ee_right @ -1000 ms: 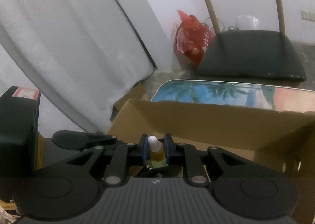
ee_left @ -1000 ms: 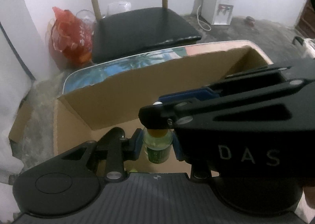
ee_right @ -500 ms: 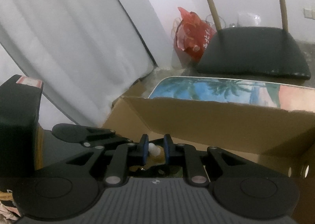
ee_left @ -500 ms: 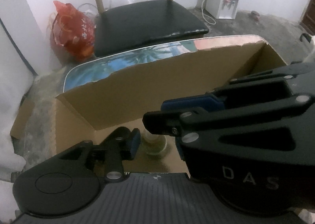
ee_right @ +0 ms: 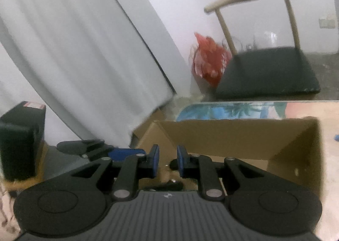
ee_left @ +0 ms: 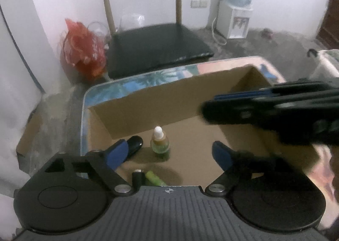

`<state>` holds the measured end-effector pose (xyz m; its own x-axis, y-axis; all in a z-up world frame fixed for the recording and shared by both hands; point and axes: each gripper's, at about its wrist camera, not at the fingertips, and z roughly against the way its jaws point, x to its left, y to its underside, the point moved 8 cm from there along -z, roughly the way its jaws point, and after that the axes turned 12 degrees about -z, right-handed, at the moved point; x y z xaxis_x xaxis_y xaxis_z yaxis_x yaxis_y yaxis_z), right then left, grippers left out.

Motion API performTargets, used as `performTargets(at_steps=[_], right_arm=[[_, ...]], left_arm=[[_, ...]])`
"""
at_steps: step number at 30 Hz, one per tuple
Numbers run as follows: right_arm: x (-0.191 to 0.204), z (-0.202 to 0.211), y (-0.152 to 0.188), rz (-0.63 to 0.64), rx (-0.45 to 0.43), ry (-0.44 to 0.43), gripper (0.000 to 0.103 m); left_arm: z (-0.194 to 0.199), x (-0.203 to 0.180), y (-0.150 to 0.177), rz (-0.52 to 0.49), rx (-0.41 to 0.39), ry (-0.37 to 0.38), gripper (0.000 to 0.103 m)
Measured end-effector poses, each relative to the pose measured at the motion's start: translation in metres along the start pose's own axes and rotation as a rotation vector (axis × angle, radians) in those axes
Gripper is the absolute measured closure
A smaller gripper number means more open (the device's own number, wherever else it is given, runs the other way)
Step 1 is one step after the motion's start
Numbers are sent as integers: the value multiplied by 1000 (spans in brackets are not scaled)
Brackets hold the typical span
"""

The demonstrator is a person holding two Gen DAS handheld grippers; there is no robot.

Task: Organize rigid objects
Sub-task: 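Carry the dropper bottle with the left gripper into the box and release, then reach the right gripper to the white charger cube and grasp it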

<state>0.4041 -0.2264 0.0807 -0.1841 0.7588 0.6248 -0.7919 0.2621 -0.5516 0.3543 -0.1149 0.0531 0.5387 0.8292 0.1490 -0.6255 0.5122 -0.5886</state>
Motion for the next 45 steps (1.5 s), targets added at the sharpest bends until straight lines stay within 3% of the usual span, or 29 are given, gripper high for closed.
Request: performTargets(at_steps=[8,10,12,13,17,21,24,28,33,38,45], right_arm=[[24,120,62,53,-135,-139,81],[28,141,86,67,-158,-169,76],[30,152,111,72,-169,-192,56],[30,153,122,74,-169,-200,51],[28,132,169,59,-113,-182,49],[19,84,211,-18,7,-156,49],[14,54,237,-75,100,-146,49],[14,28,249,-117,149,-121,49],[2,9,257,-133,147,-20,60],[-11,4,258,-203,158,-18,61],[-10,-3,261,-236,188,-47,61]], left_arm=[[109,6,38,26,-191,8,7],[133,8,58,47,-233,11,5],[147,6,80,77,-258,28,4],[150,5,95,102,-267,44,4],[140,6,147,198,-258,83,4],[115,0,192,289,-249,138,4],[97,-9,212,297,-235,180,4],[66,-22,223,277,-189,230,5],[40,-28,221,212,-166,221,6],[36,-30,235,154,-155,218,10],[26,-38,241,103,-122,220,27]])
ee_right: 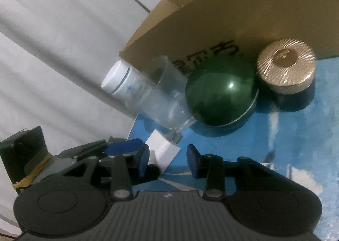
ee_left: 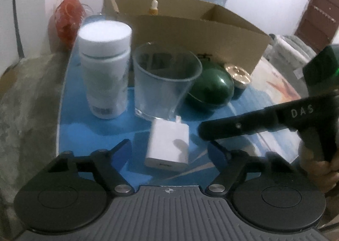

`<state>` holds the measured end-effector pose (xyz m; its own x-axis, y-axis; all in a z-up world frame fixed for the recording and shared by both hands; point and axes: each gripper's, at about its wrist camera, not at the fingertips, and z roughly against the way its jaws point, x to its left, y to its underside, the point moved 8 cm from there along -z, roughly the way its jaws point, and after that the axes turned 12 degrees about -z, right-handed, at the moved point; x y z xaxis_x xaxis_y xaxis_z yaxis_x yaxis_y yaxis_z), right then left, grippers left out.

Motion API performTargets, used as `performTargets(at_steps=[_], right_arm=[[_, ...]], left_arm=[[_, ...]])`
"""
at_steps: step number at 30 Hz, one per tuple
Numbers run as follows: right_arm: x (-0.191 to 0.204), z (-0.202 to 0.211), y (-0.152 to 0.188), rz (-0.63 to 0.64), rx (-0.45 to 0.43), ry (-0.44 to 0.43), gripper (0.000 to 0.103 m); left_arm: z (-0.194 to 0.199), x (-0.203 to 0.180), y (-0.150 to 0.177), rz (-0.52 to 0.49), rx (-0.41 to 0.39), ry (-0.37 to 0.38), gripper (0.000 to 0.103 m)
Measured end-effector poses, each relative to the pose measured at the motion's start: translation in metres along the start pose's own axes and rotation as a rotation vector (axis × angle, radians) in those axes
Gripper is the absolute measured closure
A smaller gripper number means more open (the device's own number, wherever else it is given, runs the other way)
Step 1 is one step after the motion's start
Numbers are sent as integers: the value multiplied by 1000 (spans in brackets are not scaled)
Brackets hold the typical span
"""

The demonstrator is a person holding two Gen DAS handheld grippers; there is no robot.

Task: Organize rigid objects
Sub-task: 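Reach the right gripper to the white charger cube and grasp it, then carry the charger cube with the right gripper into the box and release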

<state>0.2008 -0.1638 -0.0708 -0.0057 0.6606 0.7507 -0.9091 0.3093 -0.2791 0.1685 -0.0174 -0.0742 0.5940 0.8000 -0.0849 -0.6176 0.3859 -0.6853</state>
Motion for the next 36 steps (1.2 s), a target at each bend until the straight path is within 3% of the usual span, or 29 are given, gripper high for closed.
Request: performTargets(at_steps=[8,12,17,20,24,32,36], right_arm=[[5,-8,3,21,9,15,61],[5,-5,1,36,-4,29,61],[4,-13,5,39,4,45,62],[7,-16,8,63,-1,50,62],[15,-21,13,128,-22,72,61],[28,-17,21,166,-24,70,62],[48,0,23,188,-59,32,62]], left_arm=[[3,-22,7,-22,-1,84,30],[2,-22,5,-61,1,14,30],[-4,-27,7,-95,20,-19,30],[-4,-29,7,-123,18,-63,35],[-3,-28,8,-147,2,-159,53],[11,-33,8,-133,-21,-203,54],[33,-46,-3,-167,-72,-251,54]])
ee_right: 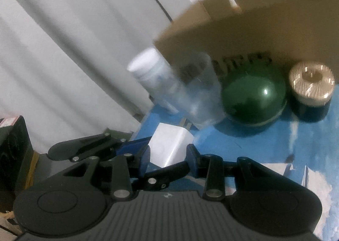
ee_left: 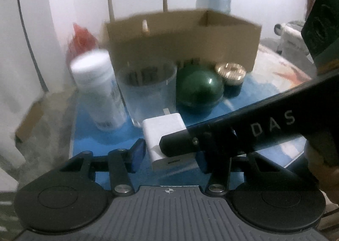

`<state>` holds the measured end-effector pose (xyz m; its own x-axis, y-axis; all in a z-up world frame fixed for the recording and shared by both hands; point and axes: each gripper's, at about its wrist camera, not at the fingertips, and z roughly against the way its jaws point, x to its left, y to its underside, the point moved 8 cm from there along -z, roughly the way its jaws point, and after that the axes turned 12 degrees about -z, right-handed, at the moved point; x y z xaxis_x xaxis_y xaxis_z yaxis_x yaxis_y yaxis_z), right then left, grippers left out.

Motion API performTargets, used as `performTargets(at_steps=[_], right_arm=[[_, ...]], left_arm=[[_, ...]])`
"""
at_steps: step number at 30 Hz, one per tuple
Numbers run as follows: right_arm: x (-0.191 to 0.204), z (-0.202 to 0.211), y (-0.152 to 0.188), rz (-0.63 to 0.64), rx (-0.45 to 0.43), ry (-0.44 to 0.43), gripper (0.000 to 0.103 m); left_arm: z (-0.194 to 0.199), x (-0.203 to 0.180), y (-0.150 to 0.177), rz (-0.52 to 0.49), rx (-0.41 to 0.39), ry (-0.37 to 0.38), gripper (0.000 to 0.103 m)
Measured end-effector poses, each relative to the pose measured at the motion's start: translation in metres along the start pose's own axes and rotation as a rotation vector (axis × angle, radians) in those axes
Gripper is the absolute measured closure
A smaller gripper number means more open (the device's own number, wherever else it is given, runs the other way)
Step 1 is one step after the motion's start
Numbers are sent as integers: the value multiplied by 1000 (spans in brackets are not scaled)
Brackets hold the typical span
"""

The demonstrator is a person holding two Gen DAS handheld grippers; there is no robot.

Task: Organize rigid objects
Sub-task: 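Carry the charger cube with the right gripper into the box and release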

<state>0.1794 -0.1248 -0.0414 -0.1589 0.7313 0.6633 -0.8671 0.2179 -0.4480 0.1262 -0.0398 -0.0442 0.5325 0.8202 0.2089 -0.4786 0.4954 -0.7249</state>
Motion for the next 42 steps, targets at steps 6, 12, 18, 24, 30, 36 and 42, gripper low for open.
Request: performTargets(at_steps=[6,12,18,24,30,36,42], right_arm=[[43,44,-10,114,-132,-53,62],[65,86,-61,227,-292,-46,62],[41,79,-149,195,-251,2,62],[-36,20,-214,-27,-16,56,62],[-88,-32,-228,-160,163,87,62],[-102,-62,-233,-201,232,97,62],[-103,-59,-225,-214,242,104,62]], left_arm=[[53,-3,-39,-71,-125,-93,54],[65,2,-109,-140,-244,-154,54],[7,27,-179,-97,-168,-83,54],[-99,51,-194,47,130,85,54],[-155,55,-178,83,321,128,54],[-179,64,-171,121,412,130,54],[-186,69,-173,152,417,137,52]])
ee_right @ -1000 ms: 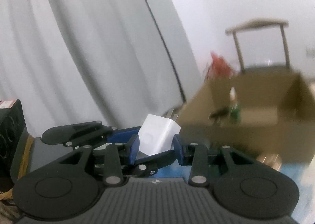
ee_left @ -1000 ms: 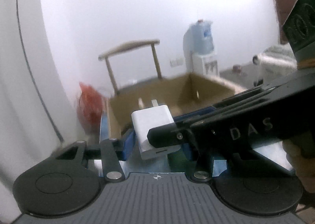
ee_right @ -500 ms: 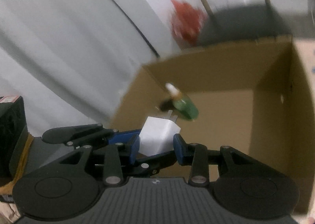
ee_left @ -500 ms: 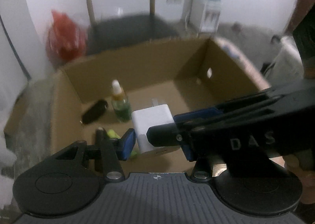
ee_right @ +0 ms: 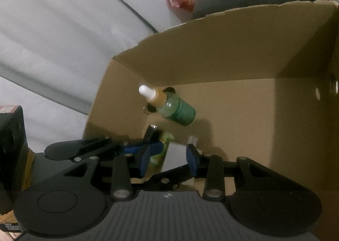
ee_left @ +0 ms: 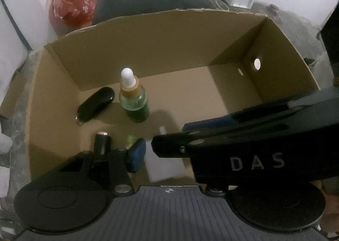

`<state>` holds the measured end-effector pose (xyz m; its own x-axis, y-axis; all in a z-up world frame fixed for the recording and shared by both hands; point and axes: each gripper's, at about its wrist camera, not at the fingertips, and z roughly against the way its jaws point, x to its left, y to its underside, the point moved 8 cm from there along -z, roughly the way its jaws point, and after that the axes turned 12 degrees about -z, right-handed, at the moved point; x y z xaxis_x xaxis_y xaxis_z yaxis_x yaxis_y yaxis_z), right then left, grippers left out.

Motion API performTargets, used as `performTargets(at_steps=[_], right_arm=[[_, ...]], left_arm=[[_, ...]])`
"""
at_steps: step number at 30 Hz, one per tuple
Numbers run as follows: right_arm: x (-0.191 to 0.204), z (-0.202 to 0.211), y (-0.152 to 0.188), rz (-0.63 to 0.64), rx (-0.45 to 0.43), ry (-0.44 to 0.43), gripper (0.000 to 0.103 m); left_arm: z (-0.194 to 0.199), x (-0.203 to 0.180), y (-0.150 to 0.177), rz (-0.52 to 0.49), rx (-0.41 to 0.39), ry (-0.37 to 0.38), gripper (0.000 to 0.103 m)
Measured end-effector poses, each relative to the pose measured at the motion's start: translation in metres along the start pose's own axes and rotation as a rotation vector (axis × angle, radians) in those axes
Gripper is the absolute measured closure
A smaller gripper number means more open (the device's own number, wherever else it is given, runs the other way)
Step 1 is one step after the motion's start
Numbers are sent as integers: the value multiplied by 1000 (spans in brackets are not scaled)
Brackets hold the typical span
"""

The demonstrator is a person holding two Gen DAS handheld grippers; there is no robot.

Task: Organize rigid objects
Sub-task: 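Carry the charger cube with the right gripper into the box and release, then move the right gripper back to the table and grasp the white jar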

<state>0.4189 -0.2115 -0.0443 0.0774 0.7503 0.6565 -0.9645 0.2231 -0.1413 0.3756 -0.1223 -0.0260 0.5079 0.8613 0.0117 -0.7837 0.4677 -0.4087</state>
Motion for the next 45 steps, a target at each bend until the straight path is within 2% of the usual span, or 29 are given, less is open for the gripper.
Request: performTargets(at_steps=[6,10,14,19,23,26,29,35,38,45], right_arm=[[2,13,2,11,-36,-13,62],[10,39,4,34,-110,-42,62],[19,90,27,80,-235,-100,62],[36,157,78,166,-388,-222,62],[56,175,122,254,-430,-274,62],[76,164,144,307,-416,-300,62],[89,146,157,346,-397,-301,62],[113,98,173,387,-325,-251,62],[120,74,171,391,-309,-207,62],[128,38,164,351,-268,-175,62]], left_arm=[[12,1,2,-6,-30,-14,50],[41,-4,8,-29,-103,-22,39],[96,-12,26,-60,-239,-29,34],[172,-14,71,-46,-443,-31,27],[209,-8,117,-8,-578,-77,22],[214,-1,148,15,-627,-137,21],[202,5,173,51,-630,-172,21],[175,18,191,103,-645,-217,22],[162,26,189,117,-641,-206,23],[139,43,183,142,-624,-155,28]])
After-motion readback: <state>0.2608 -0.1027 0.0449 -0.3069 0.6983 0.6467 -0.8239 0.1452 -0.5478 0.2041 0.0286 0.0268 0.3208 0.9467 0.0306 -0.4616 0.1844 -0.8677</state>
